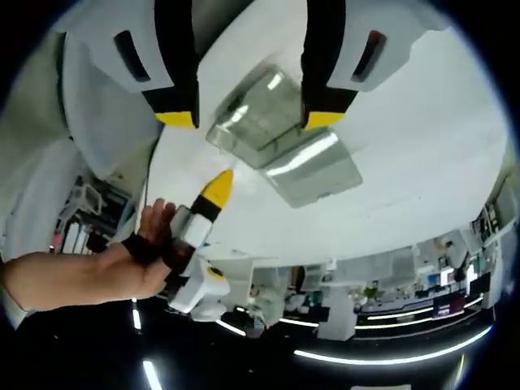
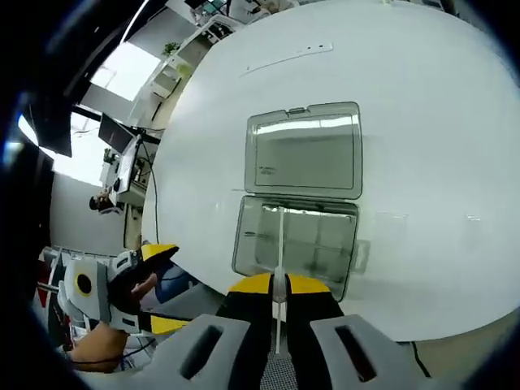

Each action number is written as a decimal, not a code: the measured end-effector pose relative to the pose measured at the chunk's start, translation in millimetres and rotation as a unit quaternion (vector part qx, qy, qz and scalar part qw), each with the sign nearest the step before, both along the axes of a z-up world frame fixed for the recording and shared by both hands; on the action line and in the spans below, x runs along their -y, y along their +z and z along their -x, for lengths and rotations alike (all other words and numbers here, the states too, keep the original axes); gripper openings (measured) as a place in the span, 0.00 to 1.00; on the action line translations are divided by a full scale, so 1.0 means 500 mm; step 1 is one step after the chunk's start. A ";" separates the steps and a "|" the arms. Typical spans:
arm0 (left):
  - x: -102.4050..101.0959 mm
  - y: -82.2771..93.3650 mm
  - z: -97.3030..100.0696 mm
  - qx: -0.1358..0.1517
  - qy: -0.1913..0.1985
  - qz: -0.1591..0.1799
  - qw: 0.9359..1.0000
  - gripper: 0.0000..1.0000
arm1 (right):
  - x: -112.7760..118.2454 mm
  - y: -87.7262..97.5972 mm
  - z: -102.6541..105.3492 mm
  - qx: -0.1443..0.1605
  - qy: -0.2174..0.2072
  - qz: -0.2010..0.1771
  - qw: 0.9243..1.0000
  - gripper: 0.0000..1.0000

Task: Insert the divider into the dual guide fixture by aligning both edges with the guide slots and pushing it downward to the bottom, including one-sided entry, uneven engagement, binding, and posture correction.

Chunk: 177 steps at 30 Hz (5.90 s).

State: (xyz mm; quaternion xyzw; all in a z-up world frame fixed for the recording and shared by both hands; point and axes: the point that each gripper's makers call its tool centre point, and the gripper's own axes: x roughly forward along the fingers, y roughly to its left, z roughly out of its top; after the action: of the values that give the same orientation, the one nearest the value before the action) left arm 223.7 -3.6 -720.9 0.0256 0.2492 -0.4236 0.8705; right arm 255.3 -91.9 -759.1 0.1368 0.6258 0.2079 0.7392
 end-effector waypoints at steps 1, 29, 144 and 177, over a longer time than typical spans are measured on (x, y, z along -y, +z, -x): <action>-0.001 -0.002 0.001 0.000 0.000 -0.002 1.000 0.50 | 0.001 -0.002 0.002 -0.005 -0.004 0.006 1.000 0.00; -0.009 -0.033 0.022 -0.012 -0.003 -0.010 1.000 0.63 | 0.001 -0.060 -0.004 -0.042 -0.028 0.082 0.995 0.00; -0.027 -0.048 0.017 -0.029 0.023 0.001 0.999 0.60 | 0.004 -0.153 -0.021 -0.097 -0.022 0.158 0.982 0.00; -0.030 -0.047 0.014 -0.030 0.028 0.002 0.999 0.59 | 0.000 -0.195 -0.022 -0.084 0.021 0.197 0.977 0.00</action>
State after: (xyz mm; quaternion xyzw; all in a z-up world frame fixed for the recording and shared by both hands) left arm 216.8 11.4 -744.3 0.0046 0.2754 -0.4003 0.8740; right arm 266.0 -91.9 -856.7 -0.0074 0.7168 0.0836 0.6922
